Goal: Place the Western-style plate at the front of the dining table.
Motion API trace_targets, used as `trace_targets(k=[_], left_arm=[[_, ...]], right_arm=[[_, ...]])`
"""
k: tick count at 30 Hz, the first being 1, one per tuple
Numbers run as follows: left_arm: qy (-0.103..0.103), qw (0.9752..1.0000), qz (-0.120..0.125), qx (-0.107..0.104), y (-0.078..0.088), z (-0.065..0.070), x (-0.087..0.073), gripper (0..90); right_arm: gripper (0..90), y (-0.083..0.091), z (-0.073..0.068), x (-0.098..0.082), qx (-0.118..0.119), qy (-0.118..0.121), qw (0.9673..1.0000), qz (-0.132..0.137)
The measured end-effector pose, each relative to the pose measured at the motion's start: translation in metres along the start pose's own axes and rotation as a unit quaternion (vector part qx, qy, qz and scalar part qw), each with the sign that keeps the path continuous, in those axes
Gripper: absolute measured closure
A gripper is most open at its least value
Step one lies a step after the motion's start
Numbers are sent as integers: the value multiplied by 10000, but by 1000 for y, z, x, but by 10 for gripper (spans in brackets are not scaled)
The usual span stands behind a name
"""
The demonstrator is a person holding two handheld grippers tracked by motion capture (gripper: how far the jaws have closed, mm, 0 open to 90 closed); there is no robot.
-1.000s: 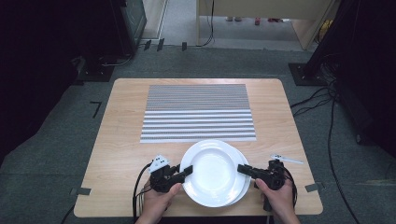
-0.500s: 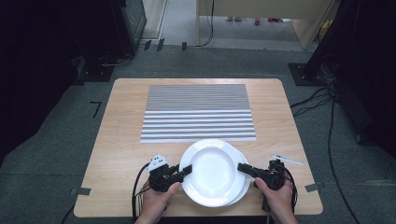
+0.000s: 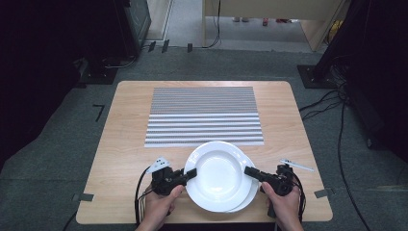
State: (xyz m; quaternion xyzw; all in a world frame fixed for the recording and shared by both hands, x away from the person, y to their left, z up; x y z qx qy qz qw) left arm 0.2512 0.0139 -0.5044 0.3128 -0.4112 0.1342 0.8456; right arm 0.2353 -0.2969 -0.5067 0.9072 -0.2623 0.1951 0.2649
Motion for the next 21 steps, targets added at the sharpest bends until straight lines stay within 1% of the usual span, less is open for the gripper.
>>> trace_targets(k=[4,7,11,15,21], left_arm=[[43,10000,39,0,1,-1,2,723],[47,10000,71,25,2,-1,6,726],[97,9999,127,-33,5,-3,10,735],[159,9996,192,-126,7,-5,14,740],[208,9993,262,-171,5,-8,23,746]], right_arm=[[819,0,-1,1,79,-93,9999,12],[820,-1,-4,4,130,-104,9999,47],[818,-3,-7,7,154,-99,9998,61],[819,-5,-9,11,188,-144,9997,33],[821,-7,-13,19,220,-151,9996,52]])
Point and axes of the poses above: each handheld gripper's, and its own axes: y roughly backward along the jaws, x roughly out of its top, z roughly to its right, the point moved 4 cm from there along -y, roughly forward along the jaws, and after that the axes turned 4 degrees about -y, right-handed, at the moved point
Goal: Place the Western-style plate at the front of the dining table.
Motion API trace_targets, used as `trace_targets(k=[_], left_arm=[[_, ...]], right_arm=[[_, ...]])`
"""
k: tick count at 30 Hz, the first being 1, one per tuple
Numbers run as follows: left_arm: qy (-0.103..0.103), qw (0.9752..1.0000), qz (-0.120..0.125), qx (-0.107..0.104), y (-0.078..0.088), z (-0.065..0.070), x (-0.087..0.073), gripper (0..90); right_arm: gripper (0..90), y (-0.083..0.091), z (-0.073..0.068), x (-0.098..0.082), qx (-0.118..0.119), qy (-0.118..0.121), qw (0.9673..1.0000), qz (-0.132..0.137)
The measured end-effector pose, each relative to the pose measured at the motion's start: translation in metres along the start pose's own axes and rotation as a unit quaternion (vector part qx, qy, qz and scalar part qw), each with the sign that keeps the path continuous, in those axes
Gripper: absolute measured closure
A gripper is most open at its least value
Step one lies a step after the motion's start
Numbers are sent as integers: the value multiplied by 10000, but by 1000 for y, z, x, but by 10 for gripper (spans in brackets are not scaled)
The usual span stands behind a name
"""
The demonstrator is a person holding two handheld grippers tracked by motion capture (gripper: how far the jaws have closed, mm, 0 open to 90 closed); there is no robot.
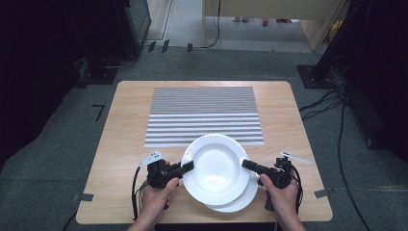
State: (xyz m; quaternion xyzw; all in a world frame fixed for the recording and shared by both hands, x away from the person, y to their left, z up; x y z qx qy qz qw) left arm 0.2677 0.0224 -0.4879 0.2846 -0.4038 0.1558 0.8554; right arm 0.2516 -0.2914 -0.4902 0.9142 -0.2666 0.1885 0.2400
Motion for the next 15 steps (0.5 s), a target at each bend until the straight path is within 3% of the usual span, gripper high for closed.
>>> trace_targets(k=[15], left_arm=[[166,9998,147,27,-6,-13,18,744]], right_arm=[[825,-15,-8,28,20,118,9999,60]])
Point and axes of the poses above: each handheld gripper's, and its own axes: y roughly backward along the jaws, x roughly out of its top, z roughly to its right, the point moved 4 cm from there along -y, roughly forward along the jaws, and after that the axes turned 4 degrees about -y, right-handed, at the moved point
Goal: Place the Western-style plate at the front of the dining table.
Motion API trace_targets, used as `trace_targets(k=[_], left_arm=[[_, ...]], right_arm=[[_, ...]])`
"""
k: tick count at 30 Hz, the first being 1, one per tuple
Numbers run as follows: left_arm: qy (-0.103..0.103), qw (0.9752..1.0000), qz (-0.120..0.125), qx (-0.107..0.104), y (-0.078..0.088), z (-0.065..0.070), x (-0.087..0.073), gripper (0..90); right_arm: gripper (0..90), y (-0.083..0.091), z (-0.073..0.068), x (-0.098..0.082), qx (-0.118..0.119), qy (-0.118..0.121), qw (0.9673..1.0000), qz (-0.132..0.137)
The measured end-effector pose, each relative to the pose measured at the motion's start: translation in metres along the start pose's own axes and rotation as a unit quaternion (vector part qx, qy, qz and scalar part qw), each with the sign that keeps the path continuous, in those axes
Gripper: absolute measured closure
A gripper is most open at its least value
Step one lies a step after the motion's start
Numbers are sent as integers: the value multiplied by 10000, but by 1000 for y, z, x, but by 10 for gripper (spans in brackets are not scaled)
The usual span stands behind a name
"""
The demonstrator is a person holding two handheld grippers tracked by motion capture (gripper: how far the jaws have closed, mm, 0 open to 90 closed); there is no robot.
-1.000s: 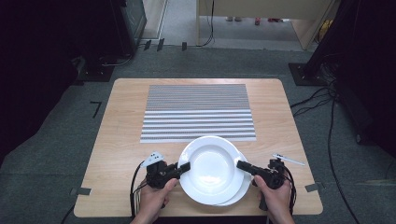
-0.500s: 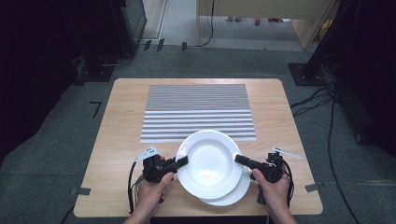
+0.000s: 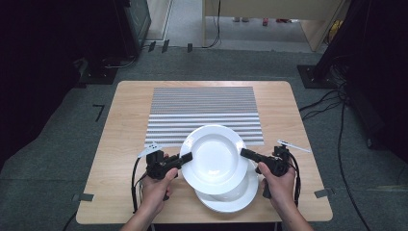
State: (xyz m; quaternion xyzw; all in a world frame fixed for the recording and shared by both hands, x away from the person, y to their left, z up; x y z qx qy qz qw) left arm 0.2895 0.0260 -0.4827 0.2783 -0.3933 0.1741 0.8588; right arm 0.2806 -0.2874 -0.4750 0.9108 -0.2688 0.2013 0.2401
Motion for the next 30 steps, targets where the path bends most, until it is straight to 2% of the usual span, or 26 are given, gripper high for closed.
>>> trace_targets(k=[6,13,21,30], left_arm=[[-36,10000,55,46,-1,-6,12,746],[39,9999,74,99,-3,-15,21,742],[41,9997,131,178,-7,-23,33,740],[-24,9994,183,296,-16,-34,48,741]], right_arm=[[824,-8,-3,10,3,32,10000,4],[826,-18,-7,21,-8,86,10000,-16],[824,-31,-6,34,-10,37,10000,-35],[811,-47,-1,48,-118,69,9999,16]])
Point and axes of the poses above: each handheld gripper's, and its own axes: y roughly backward along the jaws, x roughly out of its top, z roughly to its right, the point moved 4 cm from there along -y, roughly forward along the jaws, and after that the axes turned 4 degrees about -y, right-handed, at the moved point
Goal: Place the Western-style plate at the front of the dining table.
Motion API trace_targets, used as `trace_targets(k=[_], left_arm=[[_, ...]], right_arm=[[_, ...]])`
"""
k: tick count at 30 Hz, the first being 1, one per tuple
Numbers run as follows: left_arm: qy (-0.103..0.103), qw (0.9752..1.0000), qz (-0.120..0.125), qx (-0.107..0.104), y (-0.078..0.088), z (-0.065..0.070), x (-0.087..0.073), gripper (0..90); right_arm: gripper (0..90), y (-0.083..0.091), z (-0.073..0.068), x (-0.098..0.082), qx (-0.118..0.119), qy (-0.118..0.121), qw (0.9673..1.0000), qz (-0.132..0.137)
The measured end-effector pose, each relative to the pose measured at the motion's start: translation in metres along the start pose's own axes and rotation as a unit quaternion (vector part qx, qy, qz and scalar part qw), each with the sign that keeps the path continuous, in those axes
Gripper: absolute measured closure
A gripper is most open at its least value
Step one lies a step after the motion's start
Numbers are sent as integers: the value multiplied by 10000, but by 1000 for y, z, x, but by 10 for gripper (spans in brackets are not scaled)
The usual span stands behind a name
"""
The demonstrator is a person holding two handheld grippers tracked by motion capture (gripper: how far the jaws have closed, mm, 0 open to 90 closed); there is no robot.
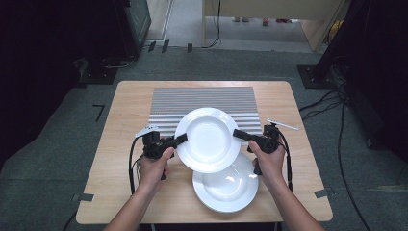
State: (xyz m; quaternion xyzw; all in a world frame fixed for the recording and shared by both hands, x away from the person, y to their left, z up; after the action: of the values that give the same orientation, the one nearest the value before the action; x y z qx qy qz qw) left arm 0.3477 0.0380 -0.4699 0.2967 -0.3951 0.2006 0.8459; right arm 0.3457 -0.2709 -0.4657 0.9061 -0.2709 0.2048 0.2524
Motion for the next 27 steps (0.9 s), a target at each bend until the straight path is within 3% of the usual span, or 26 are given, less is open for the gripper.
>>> trace_targets(k=[17,27], left_arm=[[232,9996,31,143,-18,-27,23,744],[170,9996,-38,216,-31,-36,37,739]], right_arm=[[806,-32,8,24,-93,-112,9999,36],[801,-44,13,38,-183,-173,9997,77]])
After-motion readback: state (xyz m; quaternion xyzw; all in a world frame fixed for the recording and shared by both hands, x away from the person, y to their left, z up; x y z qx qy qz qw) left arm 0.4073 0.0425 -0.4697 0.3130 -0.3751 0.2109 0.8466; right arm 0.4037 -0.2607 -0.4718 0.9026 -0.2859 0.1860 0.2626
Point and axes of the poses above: each handheld gripper's, and its own axes: y roughly backward along the jaws, x roughly out of its top, z roughly to its right, the point moved 4 cm from there along -y, roughly forward along the jaws, and after that the axes turned 4 degrees about -y, right-handed, at the moved point
